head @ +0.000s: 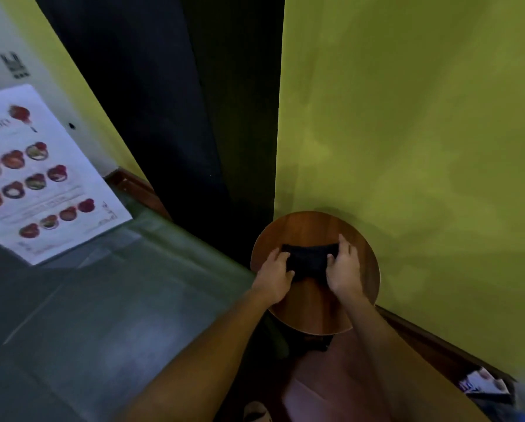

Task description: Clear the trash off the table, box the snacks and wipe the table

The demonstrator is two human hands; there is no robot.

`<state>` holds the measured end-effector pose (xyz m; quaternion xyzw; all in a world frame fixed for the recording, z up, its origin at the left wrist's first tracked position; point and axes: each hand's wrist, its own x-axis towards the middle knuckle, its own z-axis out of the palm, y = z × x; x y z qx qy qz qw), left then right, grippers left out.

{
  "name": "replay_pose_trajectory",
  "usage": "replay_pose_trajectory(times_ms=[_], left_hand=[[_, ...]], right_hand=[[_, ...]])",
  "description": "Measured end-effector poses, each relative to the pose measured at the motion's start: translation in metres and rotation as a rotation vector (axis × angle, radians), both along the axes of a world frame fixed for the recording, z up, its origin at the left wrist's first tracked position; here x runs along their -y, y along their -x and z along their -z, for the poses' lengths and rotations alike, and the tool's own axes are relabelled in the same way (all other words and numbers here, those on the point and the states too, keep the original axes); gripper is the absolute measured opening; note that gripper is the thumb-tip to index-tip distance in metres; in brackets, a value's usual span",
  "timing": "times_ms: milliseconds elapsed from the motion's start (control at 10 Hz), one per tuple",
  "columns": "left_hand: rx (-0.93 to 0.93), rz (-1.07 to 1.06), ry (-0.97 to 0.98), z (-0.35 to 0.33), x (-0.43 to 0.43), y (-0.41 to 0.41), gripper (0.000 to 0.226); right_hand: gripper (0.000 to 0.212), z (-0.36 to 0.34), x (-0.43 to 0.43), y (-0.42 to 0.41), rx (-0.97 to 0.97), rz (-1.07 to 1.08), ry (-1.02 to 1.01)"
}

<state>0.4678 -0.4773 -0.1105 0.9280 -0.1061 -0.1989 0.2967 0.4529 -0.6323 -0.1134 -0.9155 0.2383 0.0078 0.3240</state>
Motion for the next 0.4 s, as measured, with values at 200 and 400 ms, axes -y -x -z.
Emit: replay_pose_trajectory(times_ms=[200,400], left_hand=[[0.173,0.517,-0.599,0.025,0.008,0.007,0.063],[0.069,0.549,-0.711,0.018,0.018,0.001,0.067]], right_hand=[[0.057,0.031,-0.005,0.018,-0.247,-0.386,0.362],[0.058,0.022,-0.008,0.015,-0.402,-0.429,0.372]])
